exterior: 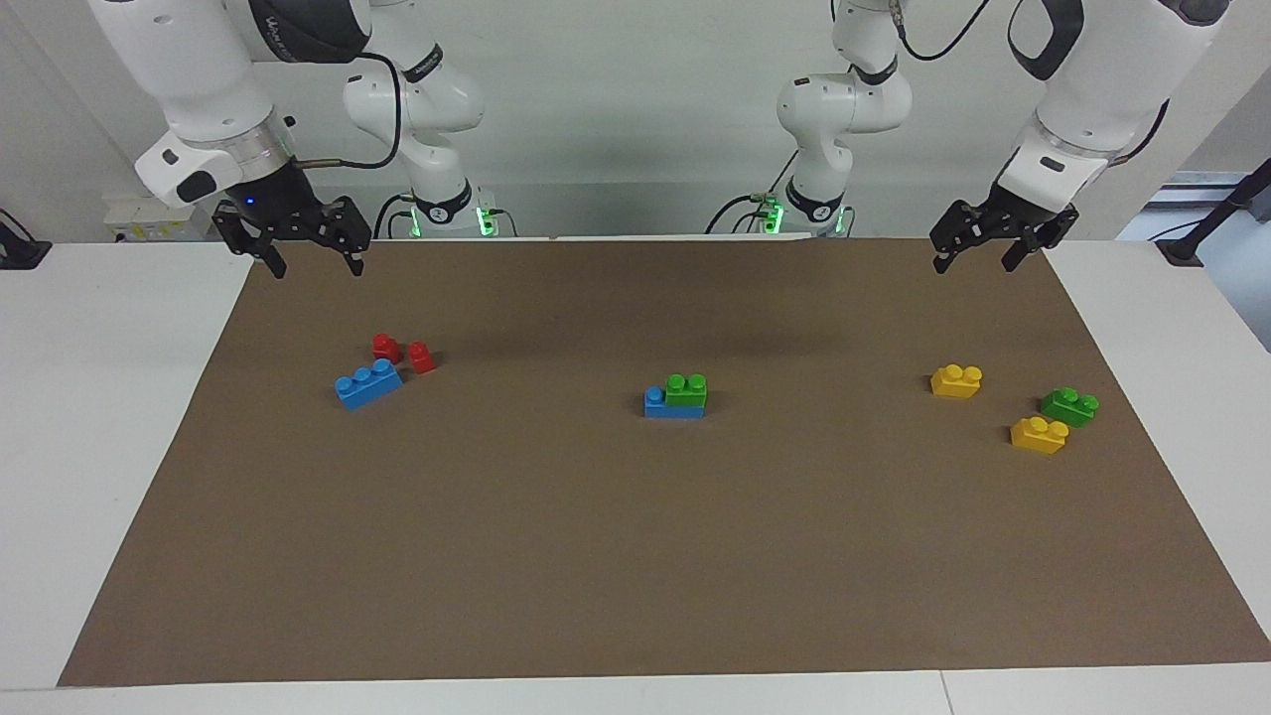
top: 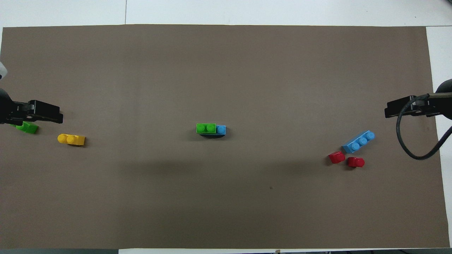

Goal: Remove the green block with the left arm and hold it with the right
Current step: 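Move the left gripper and the right gripper toward the green-blue brick pair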

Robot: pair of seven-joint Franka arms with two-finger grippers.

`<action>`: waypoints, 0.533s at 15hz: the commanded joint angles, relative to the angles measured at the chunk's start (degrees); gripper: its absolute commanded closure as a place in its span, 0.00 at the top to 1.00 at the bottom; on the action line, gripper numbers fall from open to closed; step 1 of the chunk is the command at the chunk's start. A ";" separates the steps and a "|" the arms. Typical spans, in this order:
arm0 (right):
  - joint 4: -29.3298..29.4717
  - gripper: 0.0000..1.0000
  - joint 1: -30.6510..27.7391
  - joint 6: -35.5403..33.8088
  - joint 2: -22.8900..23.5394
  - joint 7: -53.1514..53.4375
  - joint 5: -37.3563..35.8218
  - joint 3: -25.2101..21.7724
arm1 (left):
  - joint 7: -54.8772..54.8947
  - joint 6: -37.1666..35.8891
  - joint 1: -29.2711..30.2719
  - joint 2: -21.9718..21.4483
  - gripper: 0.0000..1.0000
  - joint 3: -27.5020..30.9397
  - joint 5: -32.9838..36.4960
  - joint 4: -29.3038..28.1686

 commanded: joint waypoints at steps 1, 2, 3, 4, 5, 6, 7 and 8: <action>-0.59 1.00 -0.62 -0.36 -0.72 -1.32 -1.58 0.53 | 0.80 0.27 0.71 -0.27 1.00 -0.42 0.35 0.28; -0.51 1.00 -0.53 -0.36 -0.63 -1.32 -1.58 0.53 | 0.80 0.27 0.71 -0.27 1.00 -0.33 0.35 0.28; -0.51 1.00 -0.36 -0.36 -0.63 -1.06 -1.58 0.53 | 0.80 0.27 0.71 -0.27 1.00 -0.42 0.35 0.28; -0.51 0.99 -0.01 -0.36 -0.63 -0.45 -1.50 0.53 | 0.80 0.27 0.71 -0.27 1.00 -0.42 0.35 0.28; -0.77 0.97 0.17 -0.28 -0.72 1.73 -0.89 0.61 | 0.80 0.27 0.71 -0.18 1.00 -0.42 0.35 0.28; -1.12 0.95 0.52 -0.10 -0.89 6.28 -0.71 0.88 | 0.72 0.27 0.71 -0.27 1.00 -0.42 0.35 0.28; -1.38 0.94 1.40 0.08 -0.89 13.11 -0.36 1.23 | 0.45 0.27 0.62 -0.27 1.00 -0.42 0.35 0.28; -1.73 0.93 3.14 0.42 -0.98 20.66 0.43 1.23 | -0.85 0.27 0.54 -0.27 1.00 -0.42 0.35 0.20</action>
